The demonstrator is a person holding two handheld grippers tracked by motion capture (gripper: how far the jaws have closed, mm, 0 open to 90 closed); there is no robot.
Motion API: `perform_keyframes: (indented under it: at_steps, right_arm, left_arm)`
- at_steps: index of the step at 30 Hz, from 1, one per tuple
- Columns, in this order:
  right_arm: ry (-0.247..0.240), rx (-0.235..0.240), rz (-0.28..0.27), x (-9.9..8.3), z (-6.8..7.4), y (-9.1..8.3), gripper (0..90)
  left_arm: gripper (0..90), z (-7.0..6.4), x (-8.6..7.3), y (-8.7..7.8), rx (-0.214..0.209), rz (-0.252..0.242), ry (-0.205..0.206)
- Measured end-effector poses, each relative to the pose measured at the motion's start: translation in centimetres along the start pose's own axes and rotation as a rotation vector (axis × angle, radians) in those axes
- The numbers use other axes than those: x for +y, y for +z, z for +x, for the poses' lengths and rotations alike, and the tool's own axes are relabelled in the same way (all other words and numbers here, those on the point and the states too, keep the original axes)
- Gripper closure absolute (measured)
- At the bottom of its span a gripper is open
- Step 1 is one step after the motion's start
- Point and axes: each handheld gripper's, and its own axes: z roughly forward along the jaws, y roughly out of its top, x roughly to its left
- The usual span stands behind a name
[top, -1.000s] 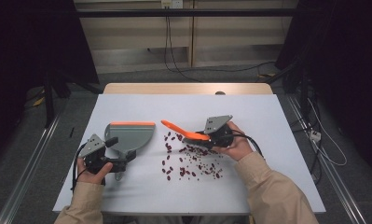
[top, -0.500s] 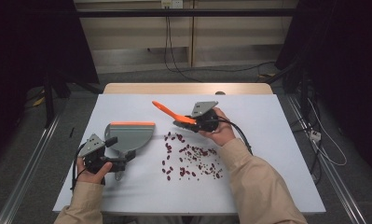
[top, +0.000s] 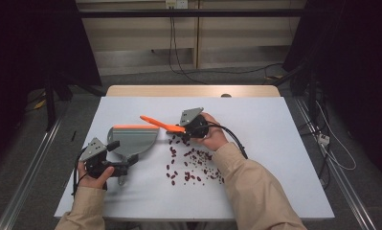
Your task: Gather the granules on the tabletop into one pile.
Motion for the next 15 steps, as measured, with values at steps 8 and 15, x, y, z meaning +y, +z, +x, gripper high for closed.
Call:
perform_keyframes:
  at_steps: [8, 15]
  right_arm:
    - [-0.041, 0.072, -0.002, -0.5, 1.3, -1.2, 71.0]
    - [-0.065, 0.113, -0.005, -0.9, 2.6, -2.6, 70.8]
  left_arm:
    - [4.6, 0.0, 0.0, 0.0, -0.001, 0.0, 0.001]
    - [4.6, 0.0, 0.0, 0.0, 0.0, 0.001, 0.0]
